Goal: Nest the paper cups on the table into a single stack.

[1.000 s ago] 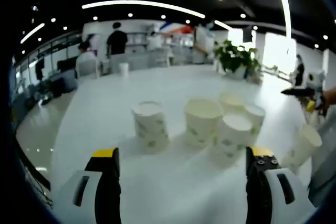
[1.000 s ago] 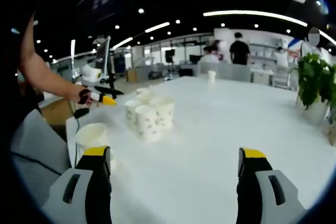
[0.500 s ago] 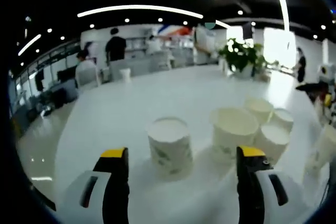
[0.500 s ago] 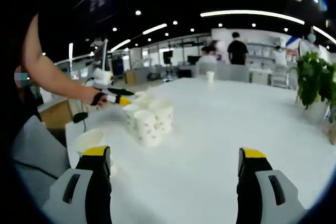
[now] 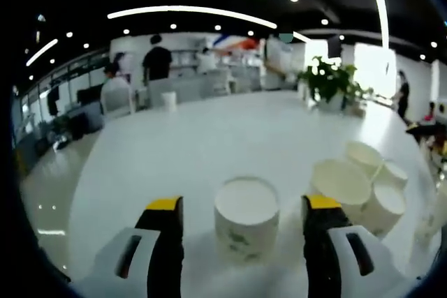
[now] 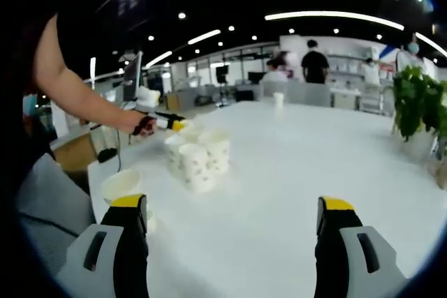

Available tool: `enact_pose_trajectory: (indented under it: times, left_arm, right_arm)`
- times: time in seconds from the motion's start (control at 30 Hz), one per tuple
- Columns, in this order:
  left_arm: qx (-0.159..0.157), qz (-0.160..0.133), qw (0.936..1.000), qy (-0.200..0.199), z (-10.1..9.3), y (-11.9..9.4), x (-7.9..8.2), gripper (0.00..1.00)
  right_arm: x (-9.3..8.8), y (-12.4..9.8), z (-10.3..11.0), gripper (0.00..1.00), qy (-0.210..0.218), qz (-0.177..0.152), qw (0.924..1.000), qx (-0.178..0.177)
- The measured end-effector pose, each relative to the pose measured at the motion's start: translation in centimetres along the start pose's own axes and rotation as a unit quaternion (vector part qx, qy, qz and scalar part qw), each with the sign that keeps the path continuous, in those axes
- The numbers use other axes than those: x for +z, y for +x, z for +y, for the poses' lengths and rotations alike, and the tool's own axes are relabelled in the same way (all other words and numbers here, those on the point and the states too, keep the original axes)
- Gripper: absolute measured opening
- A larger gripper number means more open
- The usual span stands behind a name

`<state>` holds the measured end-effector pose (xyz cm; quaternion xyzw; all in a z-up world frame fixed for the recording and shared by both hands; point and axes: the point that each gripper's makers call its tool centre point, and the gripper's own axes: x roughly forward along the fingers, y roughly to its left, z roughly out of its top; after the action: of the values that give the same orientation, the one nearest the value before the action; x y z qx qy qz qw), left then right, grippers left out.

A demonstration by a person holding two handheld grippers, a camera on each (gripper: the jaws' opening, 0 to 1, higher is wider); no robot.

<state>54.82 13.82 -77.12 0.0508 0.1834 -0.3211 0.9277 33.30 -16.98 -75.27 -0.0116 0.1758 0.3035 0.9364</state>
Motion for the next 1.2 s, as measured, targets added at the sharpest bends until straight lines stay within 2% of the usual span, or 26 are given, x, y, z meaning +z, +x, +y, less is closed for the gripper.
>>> enact_pose_trajectory:
  times: [0.17, 0.33, 0.43, 0.77, 1.2]
  left_arm:
    - [-0.010, 0.003, 0.9999, 0.012, -0.4, 0.3, 0.3, 0.54]
    - [-0.017, 0.031, 0.9989, 0.030, -0.8, 0.7, -0.6, 0.45]
    - [-0.024, 0.027, 0.9989, 0.029, -1.1, 0.7, -0.6, 0.38]
    - [-0.031, 0.026, 0.9990, 0.021, -1.1, 0.5, -0.7, 0.37]
    - [-0.033, 0.052, 0.9975, 0.036, -0.9, 0.4, -0.6, 0.37]
  right_arm:
    - [-0.2, 0.0, 0.1, 1.00, 0.002, 0.001, 1.0000, 0.001]
    - [-0.2, -0.1, 0.1, 1.00, 0.000, 0.001, 1.0000, 0.000]
    - [-0.2, -0.2, 0.2, 1.00, 0.001, 0.001, 1.0000, 0.000]
    - [-0.3, -0.4, 0.5, 1.00, 0.000, 0.002, 1.0000, -0.001]
    - [0.2, -0.2, 0.5, 1.00, -0.002, -0.002, 1.0000, 0.000]
